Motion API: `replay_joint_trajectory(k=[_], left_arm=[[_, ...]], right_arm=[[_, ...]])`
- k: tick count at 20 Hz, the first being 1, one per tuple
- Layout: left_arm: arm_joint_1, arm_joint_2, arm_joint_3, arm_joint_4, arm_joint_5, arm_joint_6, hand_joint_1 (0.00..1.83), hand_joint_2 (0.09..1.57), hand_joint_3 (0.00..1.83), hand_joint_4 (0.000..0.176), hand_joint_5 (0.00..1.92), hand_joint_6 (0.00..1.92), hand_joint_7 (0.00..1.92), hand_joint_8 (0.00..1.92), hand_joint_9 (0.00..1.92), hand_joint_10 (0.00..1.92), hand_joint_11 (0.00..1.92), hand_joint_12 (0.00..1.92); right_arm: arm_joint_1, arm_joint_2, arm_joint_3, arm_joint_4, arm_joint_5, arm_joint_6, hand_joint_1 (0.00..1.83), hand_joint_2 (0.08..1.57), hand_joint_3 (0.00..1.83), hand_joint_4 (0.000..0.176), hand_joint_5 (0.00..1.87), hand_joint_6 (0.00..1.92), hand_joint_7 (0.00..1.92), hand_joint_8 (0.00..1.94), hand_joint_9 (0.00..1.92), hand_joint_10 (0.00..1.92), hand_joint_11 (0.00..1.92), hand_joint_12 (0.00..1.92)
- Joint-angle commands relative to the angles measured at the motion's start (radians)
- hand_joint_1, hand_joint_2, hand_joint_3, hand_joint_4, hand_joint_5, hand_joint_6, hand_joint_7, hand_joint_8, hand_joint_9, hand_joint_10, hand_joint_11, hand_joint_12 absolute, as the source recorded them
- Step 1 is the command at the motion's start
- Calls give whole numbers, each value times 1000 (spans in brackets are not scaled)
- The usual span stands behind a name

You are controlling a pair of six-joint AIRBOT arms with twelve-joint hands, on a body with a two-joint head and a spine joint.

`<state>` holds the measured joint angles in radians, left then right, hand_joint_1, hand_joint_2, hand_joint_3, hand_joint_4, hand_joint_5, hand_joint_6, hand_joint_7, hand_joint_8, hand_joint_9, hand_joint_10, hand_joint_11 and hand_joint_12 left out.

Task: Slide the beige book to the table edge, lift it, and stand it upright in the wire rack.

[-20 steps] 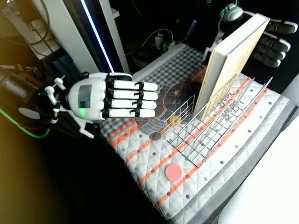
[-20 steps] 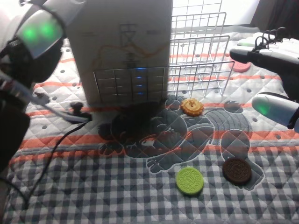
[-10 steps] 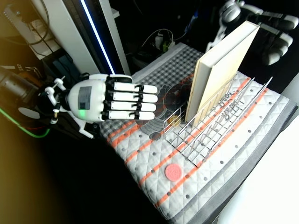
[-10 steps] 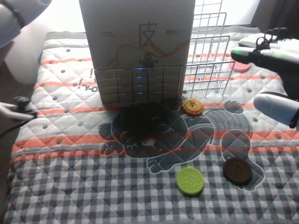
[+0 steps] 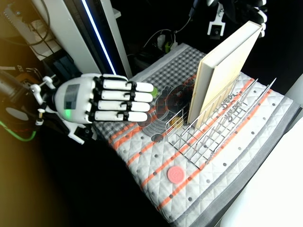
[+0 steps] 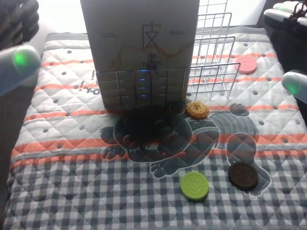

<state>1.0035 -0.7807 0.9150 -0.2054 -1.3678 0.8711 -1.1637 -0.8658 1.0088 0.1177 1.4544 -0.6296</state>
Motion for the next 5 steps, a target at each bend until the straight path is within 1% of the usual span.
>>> replay_joint_trajectory(k=[1,2,3,4,5], left_arm=[[3,12,-5,-1,-173,-4,479,1178,4,40,72,8,63,5,17,2,0,0],[31,14,-17,-3,-201,-12,465,1194,9,35,66,3,48,1,3,0,0,0],[56,15,-25,-6,-219,-24,465,1194,9,35,66,3,48,1,3,0,0,0],[90,15,-40,-15,-252,-30,432,1185,4,34,59,0,34,0,0,0,0,0],[112,15,-51,-25,-277,-29,378,1164,0,0,42,0,44,4,14,5,33,16]], right_arm=[[7,4,-2,19,144,-2,515,1388,0,0,231,0,218,5,216,9,229,15],[7,4,-3,21,155,-5,523,1375,0,7,202,0,211,1,214,6,214,7],[7,2,-5,22,166,-7,523,1375,0,7,202,0,211,1,214,6,214,7],[4,-1,-10,22,182,-8,555,1363,0,2,194,1,214,2,220,6,217,6],[0,-1,-15,22,194,-8,555,1343,0,0,170,0,211,0,224,6,223,8]])
